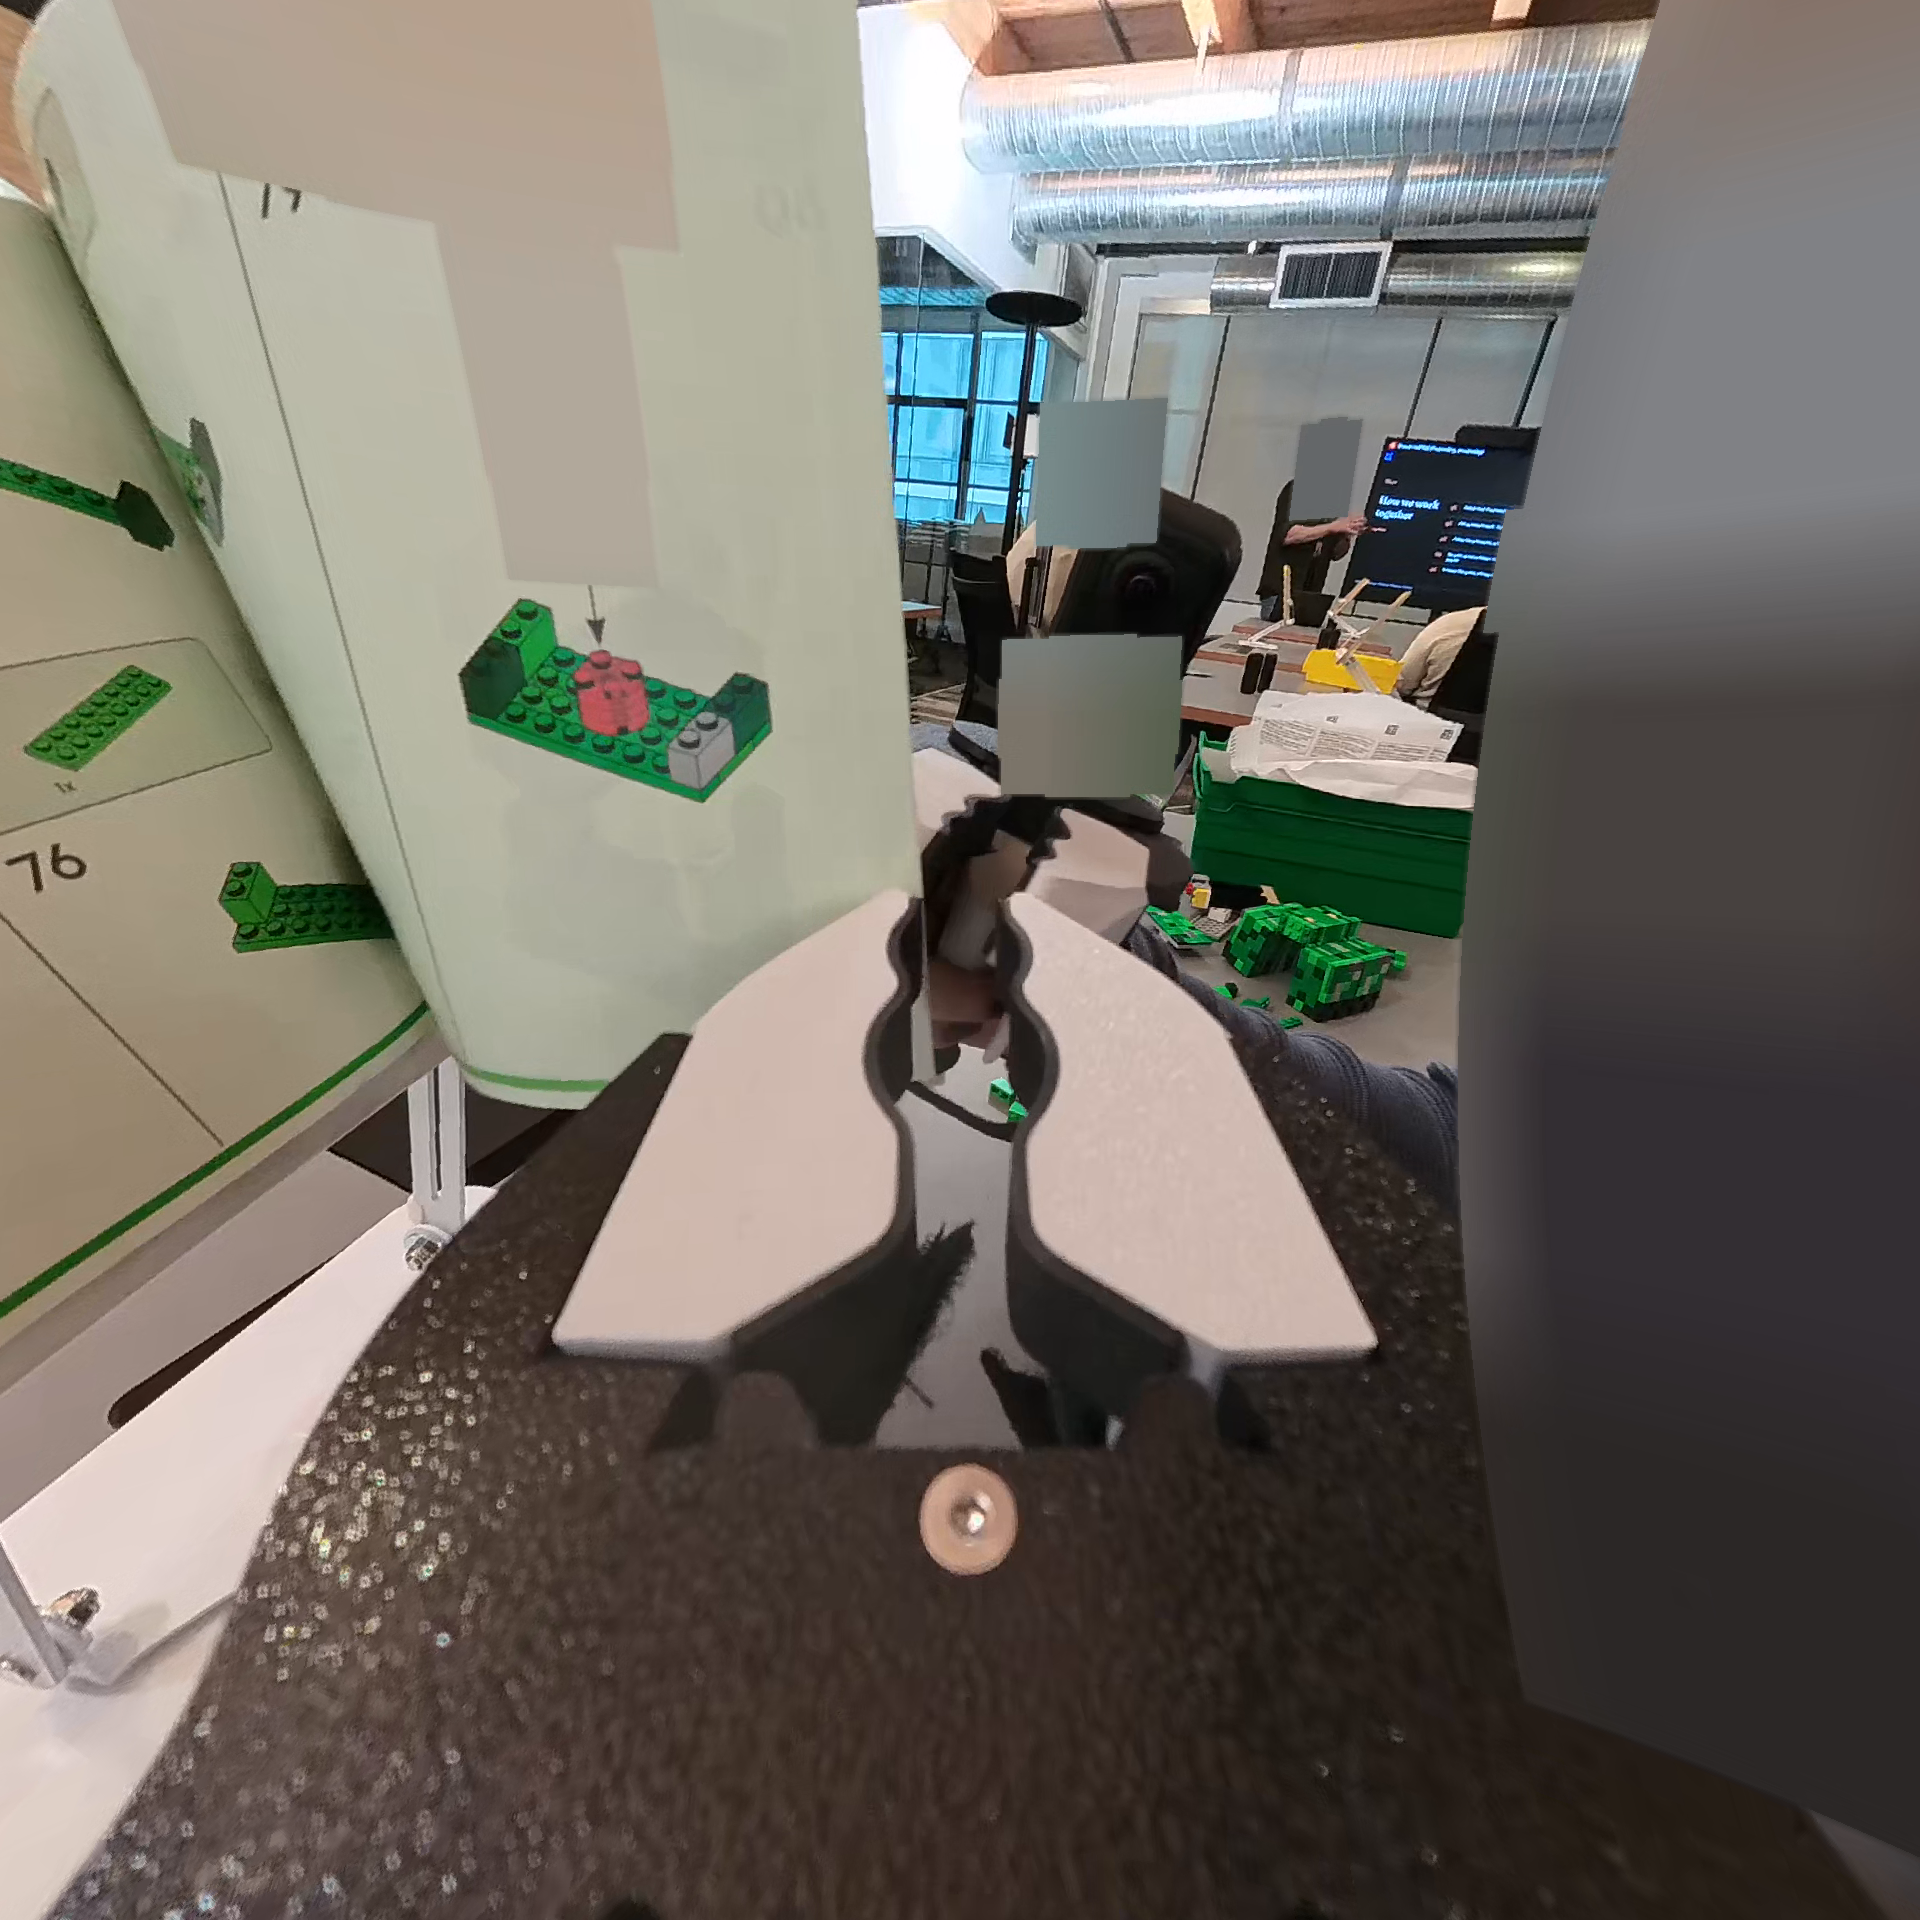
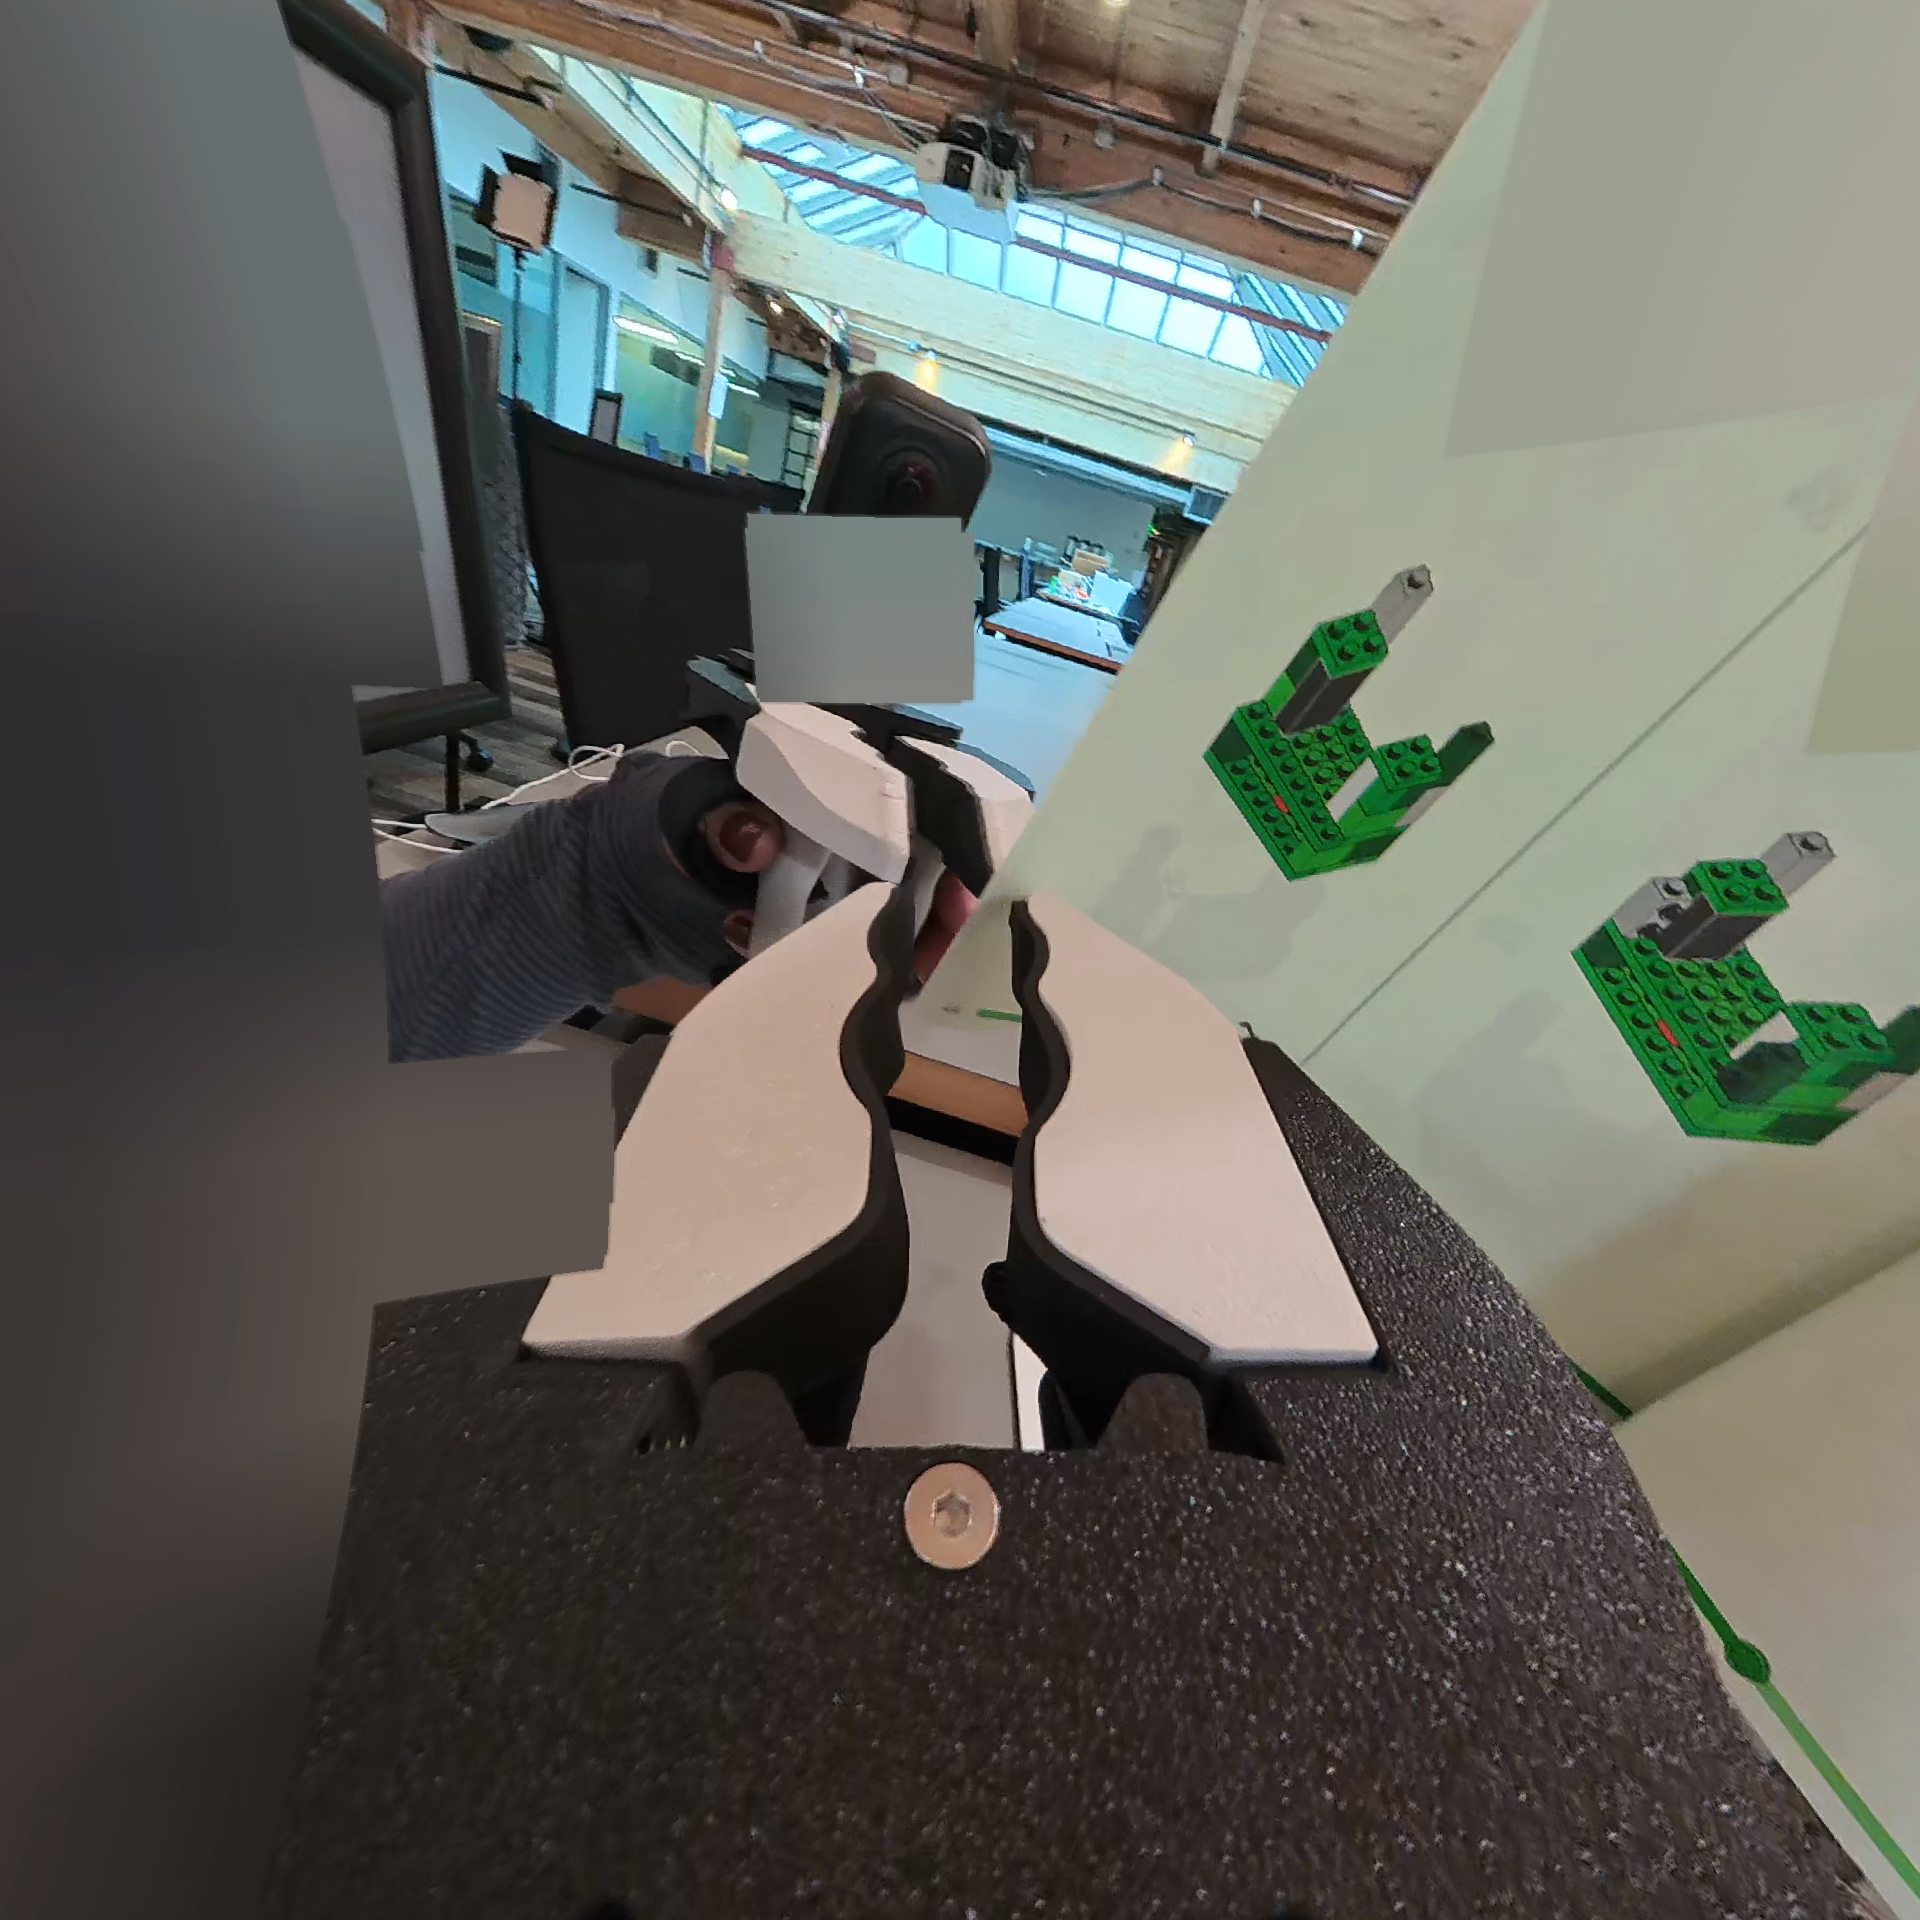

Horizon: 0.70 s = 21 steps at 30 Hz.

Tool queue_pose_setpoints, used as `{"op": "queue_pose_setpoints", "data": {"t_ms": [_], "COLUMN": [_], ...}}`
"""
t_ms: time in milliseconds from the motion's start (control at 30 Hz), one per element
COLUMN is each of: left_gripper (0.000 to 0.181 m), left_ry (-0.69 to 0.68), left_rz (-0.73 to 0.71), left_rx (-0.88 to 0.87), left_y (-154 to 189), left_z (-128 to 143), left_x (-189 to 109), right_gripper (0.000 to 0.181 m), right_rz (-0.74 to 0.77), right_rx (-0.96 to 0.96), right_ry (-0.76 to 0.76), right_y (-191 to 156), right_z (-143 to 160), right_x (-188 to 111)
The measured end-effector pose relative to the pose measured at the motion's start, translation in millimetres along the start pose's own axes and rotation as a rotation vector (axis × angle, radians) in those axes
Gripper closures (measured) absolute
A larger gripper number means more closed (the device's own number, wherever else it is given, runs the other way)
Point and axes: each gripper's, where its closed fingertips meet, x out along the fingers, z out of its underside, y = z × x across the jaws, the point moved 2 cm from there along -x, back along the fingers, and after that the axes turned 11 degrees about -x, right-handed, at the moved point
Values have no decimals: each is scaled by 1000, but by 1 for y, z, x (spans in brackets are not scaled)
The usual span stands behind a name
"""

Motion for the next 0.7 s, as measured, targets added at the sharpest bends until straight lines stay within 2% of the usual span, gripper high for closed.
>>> {"op": "queue_pose_setpoints", "data": {"t_ms": [400, 600, 700], "left_gripper": [169, 174, 169], "left_ry": [-3, -5, 10], "left_rz": [-31, -161, -235], "left_rx": [-4, 90, 129], "left_y": [-5, -15, -22], "left_z": [0, -2, -5], "left_x": [0, -3, -4], "right_gripper": [180, 181, 181], "right_rz": [46, 76, 68], "right_rx": [17, 67, 110], "right_ry": [-20, -16, 15], "right_y": [7, 13, 14], "right_z": [4, 5, 2], "right_x": [0, -3, -2]}}
